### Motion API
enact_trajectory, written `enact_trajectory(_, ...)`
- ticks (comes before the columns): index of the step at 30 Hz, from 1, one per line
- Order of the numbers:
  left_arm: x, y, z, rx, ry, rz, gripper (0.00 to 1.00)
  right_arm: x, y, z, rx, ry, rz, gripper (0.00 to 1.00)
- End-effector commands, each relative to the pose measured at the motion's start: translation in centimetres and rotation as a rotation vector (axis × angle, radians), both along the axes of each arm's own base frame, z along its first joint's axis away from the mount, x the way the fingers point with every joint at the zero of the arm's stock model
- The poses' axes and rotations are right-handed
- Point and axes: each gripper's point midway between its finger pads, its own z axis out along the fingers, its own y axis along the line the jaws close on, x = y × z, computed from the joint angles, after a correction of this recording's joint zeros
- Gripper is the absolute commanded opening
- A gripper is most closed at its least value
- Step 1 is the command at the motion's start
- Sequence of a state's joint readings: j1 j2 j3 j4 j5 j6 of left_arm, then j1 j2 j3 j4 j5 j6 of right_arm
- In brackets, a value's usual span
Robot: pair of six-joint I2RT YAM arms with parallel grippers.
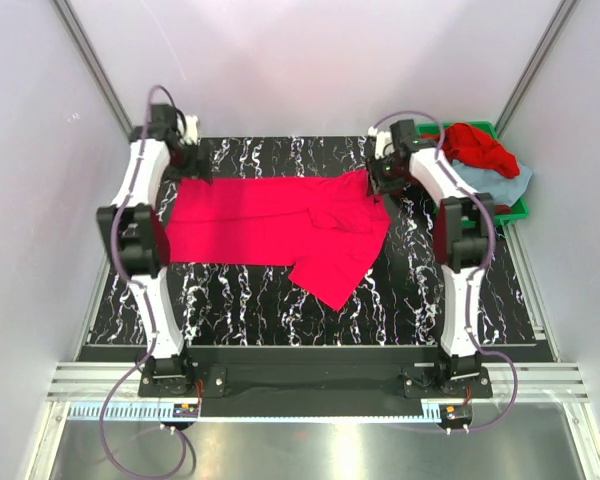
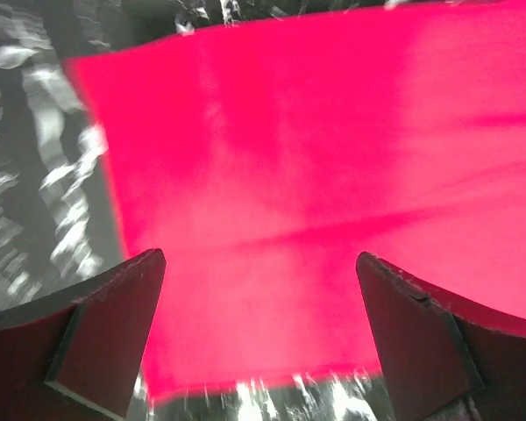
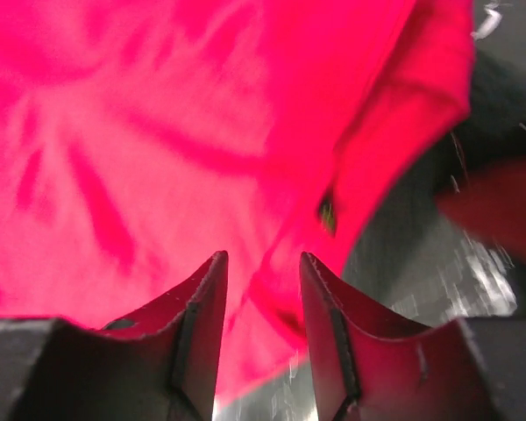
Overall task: Fold and stack the t-shirts
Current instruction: Fold the tshirt
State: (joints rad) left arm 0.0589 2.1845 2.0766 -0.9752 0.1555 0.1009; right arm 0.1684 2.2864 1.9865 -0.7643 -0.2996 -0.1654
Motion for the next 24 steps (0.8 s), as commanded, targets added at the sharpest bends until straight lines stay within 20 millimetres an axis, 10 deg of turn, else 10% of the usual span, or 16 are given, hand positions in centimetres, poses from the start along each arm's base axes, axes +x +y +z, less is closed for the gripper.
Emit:
enact_trajectory(1, -3.7, -0.8, 10.4, -0.031, -0.205, 0.023, 0.94, -1.8, 0.6, 10.8, -0.019, -0.257, 0.147, 0.47)
enact_trajectory(2, -5.2, -0.5, 11.8, -0.011, -0.23, 0.035, 0.93, -3.3, 0.6, 9.8, -0.036, -0.232, 0.179, 0.47)
enact_trajectory(8, -12.4, 1.4, 5.0, -0.004, -0.046, 0.116, 0.85, -10.7, 2.7, 9.8, -0.161, -0.353, 0.494, 0.46)
enact_trajectory(18, -15.6, 2.7, -1.2, 0.036, 0.04, 0.135, 0.81, -24.1, 7.9, 4.0, -0.166, -0.405, 0.988, 0.44)
enact_trajectory(24, -15.8, 3.2, -2.0, 0.019, 0.042, 0.167, 0.81, -27.1, 9.7, 3.7, -0.129, -0.401, 1.055, 0.43)
